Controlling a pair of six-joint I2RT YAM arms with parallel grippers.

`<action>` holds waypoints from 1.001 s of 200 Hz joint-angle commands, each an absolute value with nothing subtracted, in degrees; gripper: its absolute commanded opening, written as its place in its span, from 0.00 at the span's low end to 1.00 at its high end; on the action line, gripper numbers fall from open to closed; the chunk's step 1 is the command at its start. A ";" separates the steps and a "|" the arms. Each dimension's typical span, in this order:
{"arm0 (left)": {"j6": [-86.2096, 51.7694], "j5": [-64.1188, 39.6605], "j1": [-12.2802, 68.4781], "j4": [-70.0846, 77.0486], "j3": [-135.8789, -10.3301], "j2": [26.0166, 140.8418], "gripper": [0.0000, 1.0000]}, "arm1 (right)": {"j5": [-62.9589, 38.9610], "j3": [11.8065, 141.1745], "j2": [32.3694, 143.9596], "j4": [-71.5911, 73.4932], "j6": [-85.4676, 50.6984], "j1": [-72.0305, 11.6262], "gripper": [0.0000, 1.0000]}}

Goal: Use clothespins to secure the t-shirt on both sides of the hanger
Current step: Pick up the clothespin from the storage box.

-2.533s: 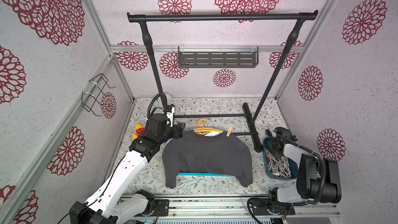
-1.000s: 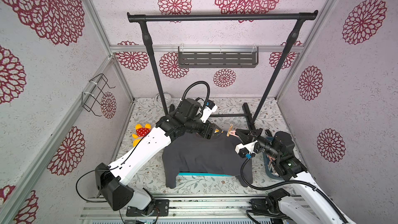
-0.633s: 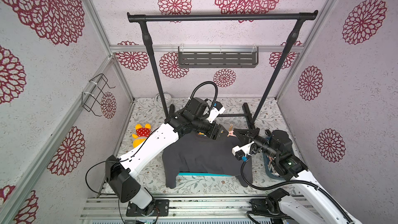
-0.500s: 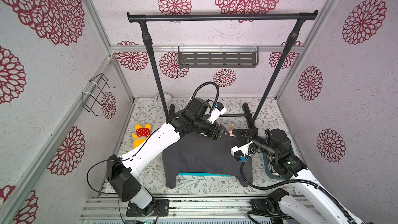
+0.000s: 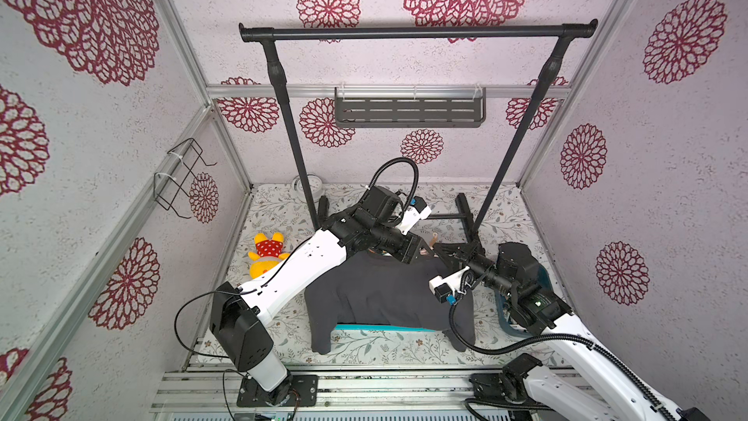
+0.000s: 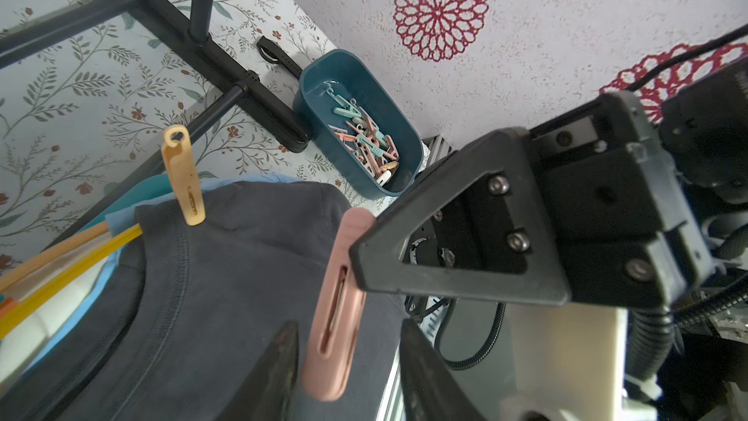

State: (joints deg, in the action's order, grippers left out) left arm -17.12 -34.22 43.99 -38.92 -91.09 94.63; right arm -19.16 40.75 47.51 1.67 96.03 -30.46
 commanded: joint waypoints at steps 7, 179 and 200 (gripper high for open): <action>-16.70 -35.42 44.56 -39.19 -92.37 96.10 0.38 | -18.54 42.56 47.02 3.87 98.49 -30.86 0.00; -6.16 1.52 43.33 -38.78 -83.57 85.48 0.00 | -13.37 35.73 41.86 14.20 64.03 -30.81 0.75; -2.32 6.82 43.42 -32.99 -78.22 79.80 0.00 | -10.57 32.24 40.37 24.60 47.65 -30.79 0.82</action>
State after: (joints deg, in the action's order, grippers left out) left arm -9.15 -5.21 43.55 -39.57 -82.15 85.95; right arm -13.93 34.13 42.61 10.92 69.17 -30.59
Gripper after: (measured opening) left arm 0.173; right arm 0.796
